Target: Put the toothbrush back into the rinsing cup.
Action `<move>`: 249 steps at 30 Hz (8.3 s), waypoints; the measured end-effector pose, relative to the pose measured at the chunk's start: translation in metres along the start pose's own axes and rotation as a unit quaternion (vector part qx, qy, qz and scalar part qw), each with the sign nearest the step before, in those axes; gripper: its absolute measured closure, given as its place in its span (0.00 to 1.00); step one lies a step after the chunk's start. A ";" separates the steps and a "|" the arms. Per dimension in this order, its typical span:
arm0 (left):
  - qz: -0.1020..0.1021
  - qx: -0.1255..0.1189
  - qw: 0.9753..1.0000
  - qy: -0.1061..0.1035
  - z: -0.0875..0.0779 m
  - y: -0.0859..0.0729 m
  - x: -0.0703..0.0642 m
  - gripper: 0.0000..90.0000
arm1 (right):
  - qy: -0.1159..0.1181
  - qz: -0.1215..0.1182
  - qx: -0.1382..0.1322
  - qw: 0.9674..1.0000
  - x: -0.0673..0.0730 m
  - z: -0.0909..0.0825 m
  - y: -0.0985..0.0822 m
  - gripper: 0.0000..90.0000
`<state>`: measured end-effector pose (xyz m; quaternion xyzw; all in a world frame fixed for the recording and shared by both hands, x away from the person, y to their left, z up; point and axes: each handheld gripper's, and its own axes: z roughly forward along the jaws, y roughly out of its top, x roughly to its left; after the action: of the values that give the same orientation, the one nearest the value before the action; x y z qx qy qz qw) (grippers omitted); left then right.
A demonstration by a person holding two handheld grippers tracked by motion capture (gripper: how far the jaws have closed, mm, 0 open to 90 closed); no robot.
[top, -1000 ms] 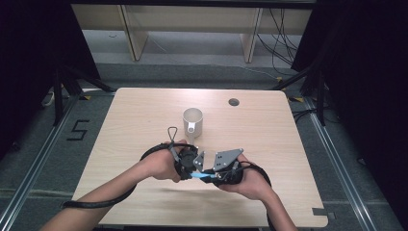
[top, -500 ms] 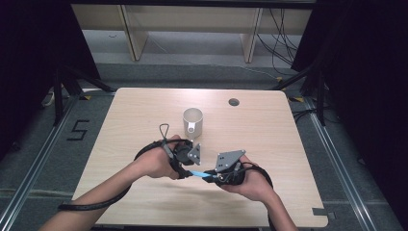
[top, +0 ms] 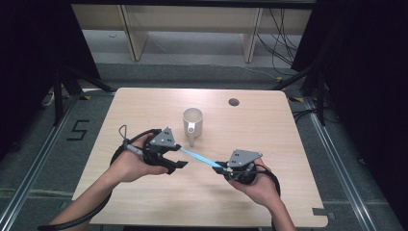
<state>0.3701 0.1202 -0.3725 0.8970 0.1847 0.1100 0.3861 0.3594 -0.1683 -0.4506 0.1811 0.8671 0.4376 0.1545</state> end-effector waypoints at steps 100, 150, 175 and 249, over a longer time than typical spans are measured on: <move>-0.252 -0.297 0.920 -0.039 0.034 0.037 0.027 0.64 | -0.199 0.042 -0.251 0.946 0.016 0.004 0.040 0.88; -0.160 -0.321 0.933 0.019 0.021 0.040 0.023 0.92 | -0.198 0.069 -0.204 0.956 0.014 0.010 0.032 0.54; -0.132 -0.308 0.937 0.102 0.023 0.023 0.049 0.93 | -0.260 0.147 -0.162 0.940 -0.007 -0.018 -0.045 0.53; -0.118 -0.297 0.932 0.172 0.073 0.010 0.068 0.93 | -0.302 0.155 -0.150 0.929 -0.008 -0.021 -0.073 0.56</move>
<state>0.4588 0.0943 -0.4106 0.6805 0.3118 0.2656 0.6075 0.3442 -0.2268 -0.4969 0.4113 0.6651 0.5055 0.3647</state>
